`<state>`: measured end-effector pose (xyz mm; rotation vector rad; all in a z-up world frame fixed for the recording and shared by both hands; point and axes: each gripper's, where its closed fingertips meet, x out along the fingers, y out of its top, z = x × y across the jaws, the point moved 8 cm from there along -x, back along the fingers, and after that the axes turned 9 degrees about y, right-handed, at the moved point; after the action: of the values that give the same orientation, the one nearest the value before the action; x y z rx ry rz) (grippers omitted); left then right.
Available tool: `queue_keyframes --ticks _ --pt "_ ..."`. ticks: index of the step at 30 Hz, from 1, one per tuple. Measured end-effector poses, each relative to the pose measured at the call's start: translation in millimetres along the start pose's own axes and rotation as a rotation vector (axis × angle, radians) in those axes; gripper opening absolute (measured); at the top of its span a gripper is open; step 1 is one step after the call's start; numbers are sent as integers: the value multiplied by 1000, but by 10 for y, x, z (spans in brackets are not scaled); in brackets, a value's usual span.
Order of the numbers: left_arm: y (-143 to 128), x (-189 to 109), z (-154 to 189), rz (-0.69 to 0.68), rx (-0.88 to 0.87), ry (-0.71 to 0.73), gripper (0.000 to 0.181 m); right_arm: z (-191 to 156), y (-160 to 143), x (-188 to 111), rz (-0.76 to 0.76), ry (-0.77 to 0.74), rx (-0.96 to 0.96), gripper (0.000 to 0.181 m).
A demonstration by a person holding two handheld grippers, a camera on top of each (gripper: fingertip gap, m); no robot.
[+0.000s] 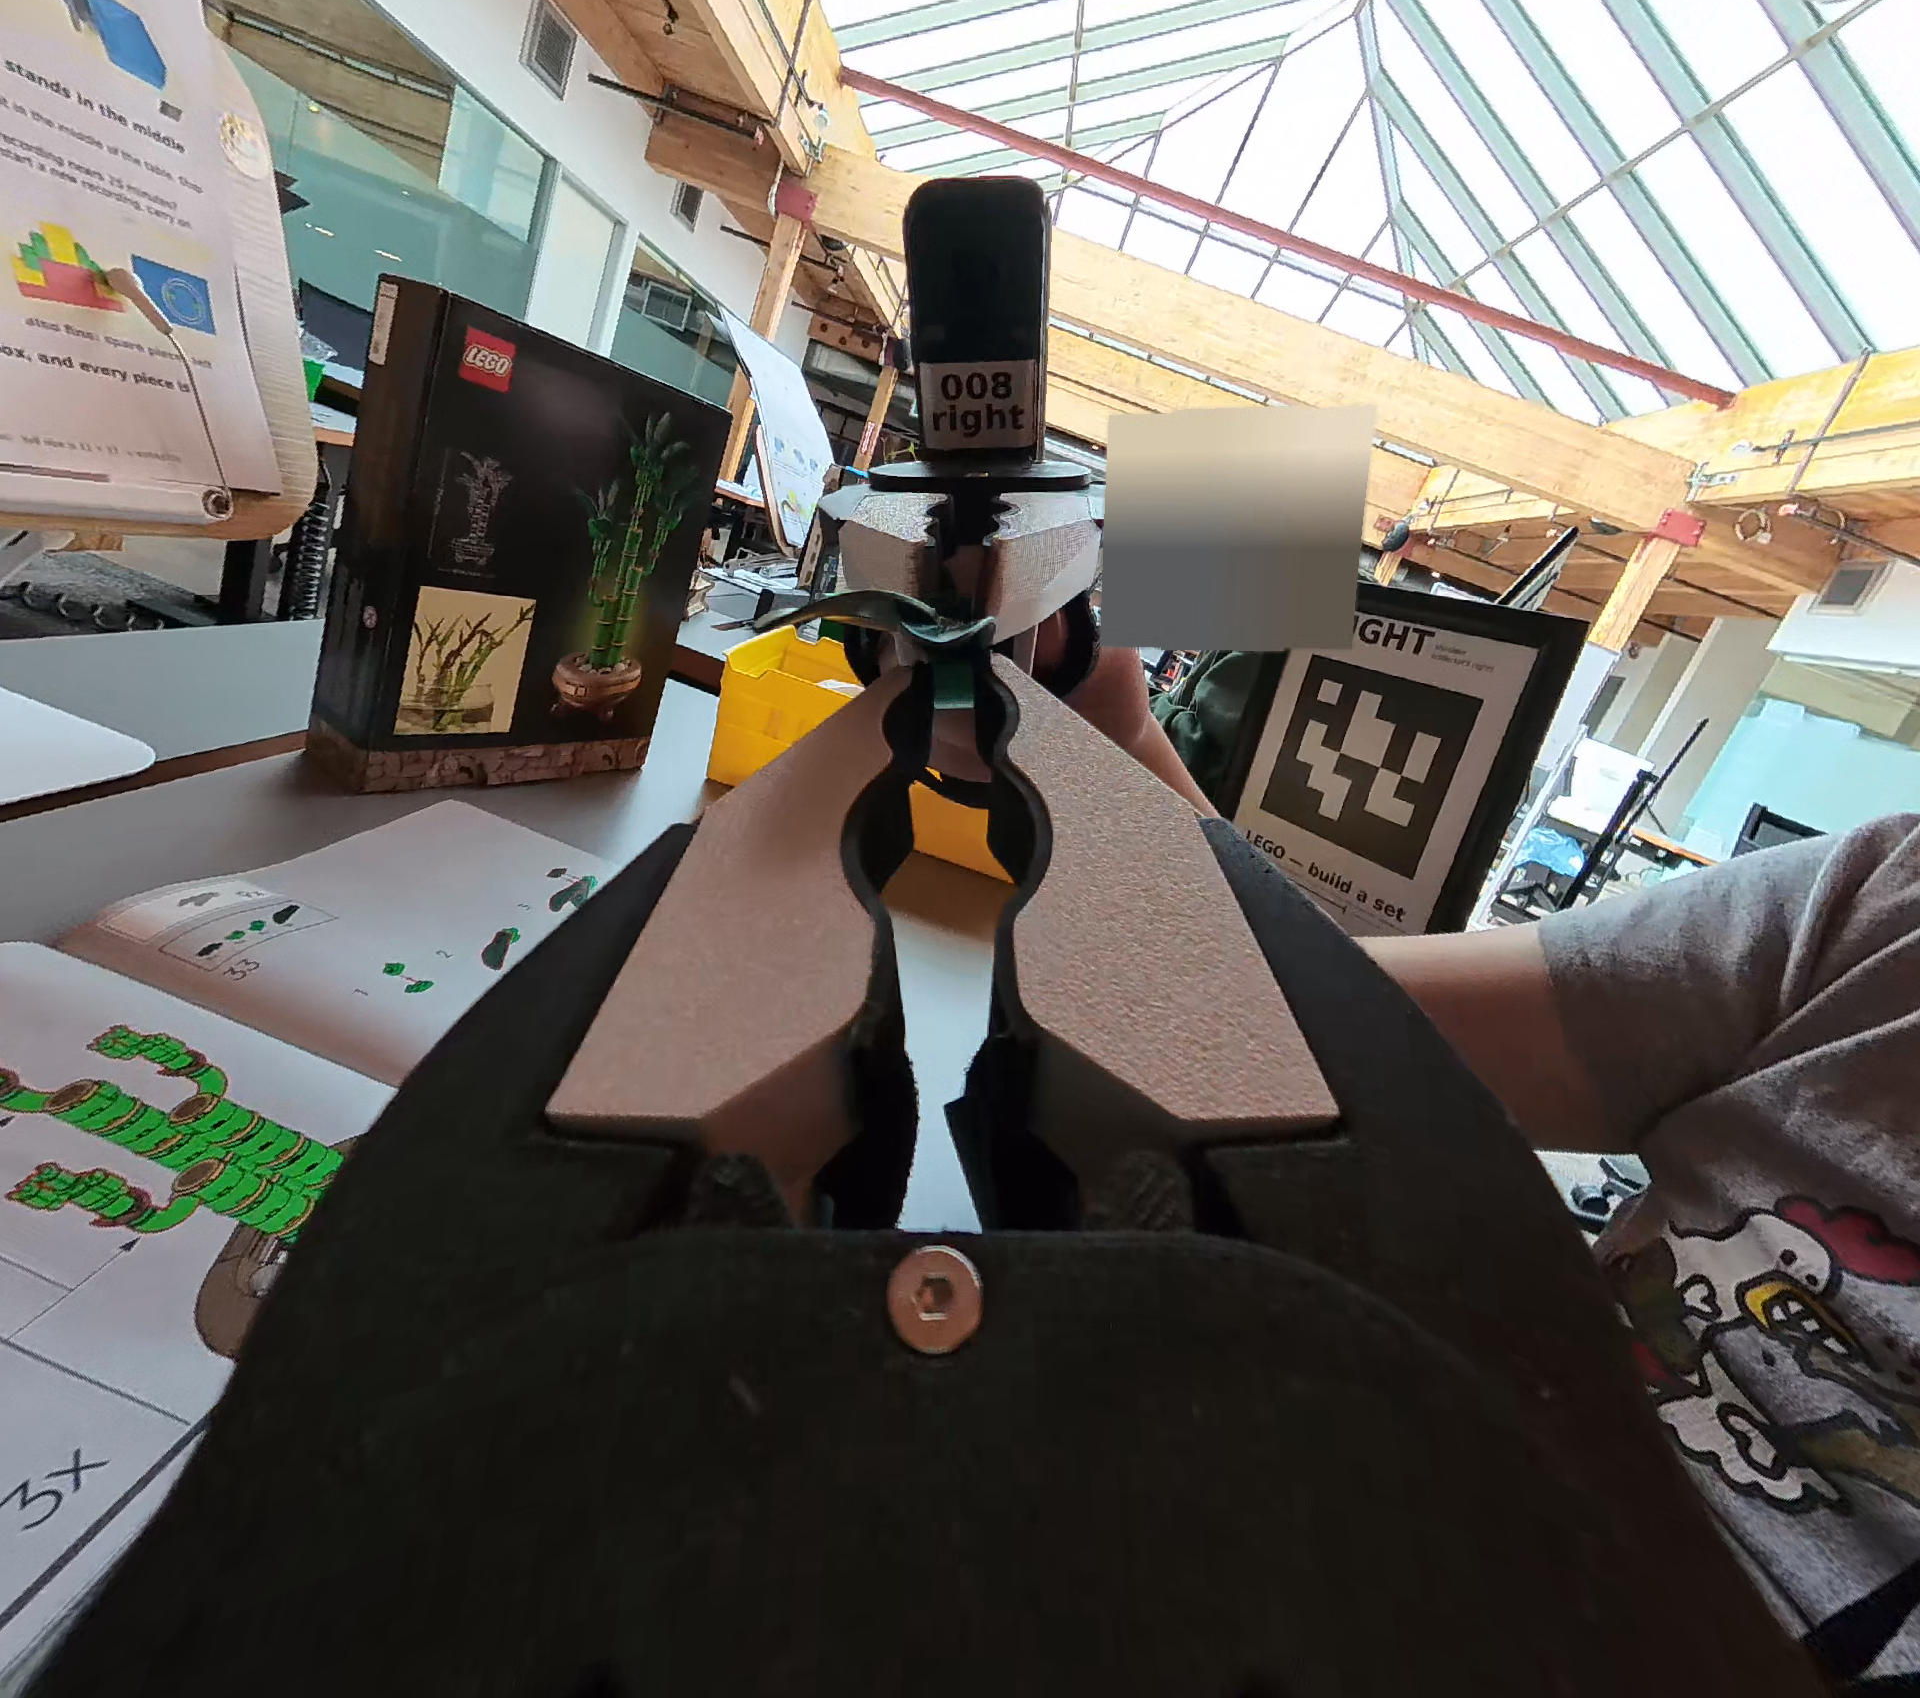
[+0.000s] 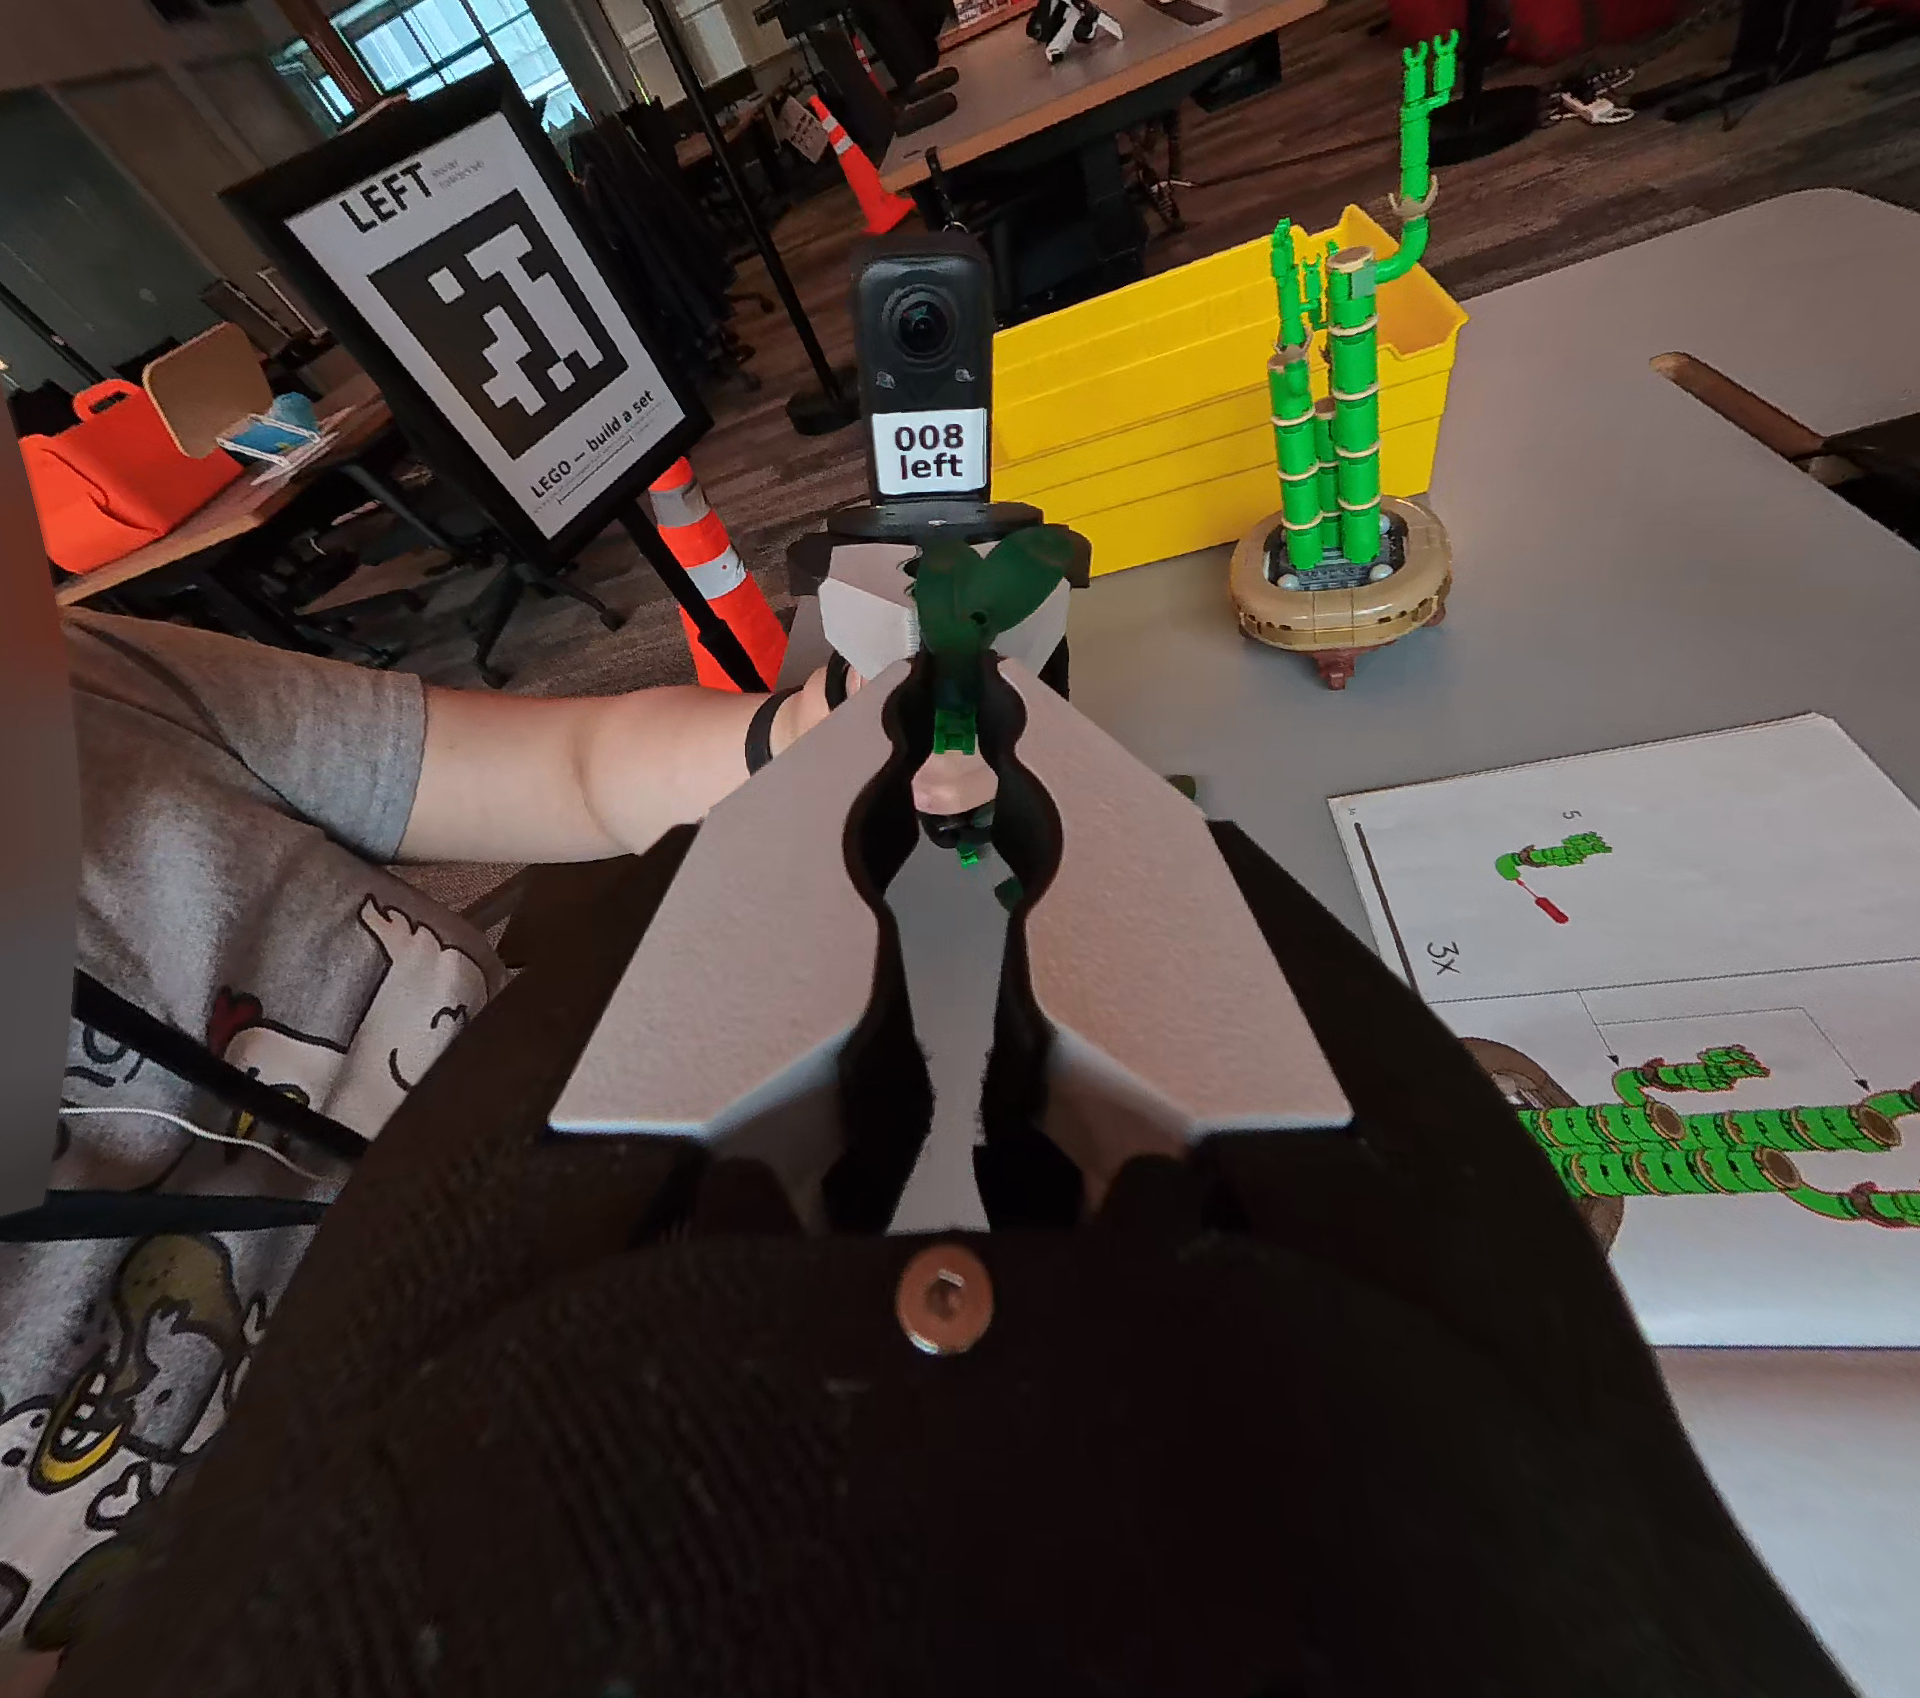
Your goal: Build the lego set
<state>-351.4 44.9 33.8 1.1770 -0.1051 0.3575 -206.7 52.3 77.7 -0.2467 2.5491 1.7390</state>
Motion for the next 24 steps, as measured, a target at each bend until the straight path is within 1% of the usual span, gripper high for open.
queue_keyframes --ticks 5,9,11,15,18,24 --pt "1 -6 7 6 0 -31 6 7 -13 8 25 54 25 7" --pt "3 -10 15 -6 38 -27 6 15 -25 11 23 74 41 7" --pt "3 -11 12 -13 45 -19 5 14 -28 13 16 60 32 7" --pt "-14 8 -21 -24 -16 -13 6 20 -26 1 -7 12 12 7" --pt "-12 28 -12 2 -68 -48 6 -8 8 -8 3 7 -11 7" --pt "3 27 29 26 -75 -97 6 -72 53 6 2 17 -29 8"
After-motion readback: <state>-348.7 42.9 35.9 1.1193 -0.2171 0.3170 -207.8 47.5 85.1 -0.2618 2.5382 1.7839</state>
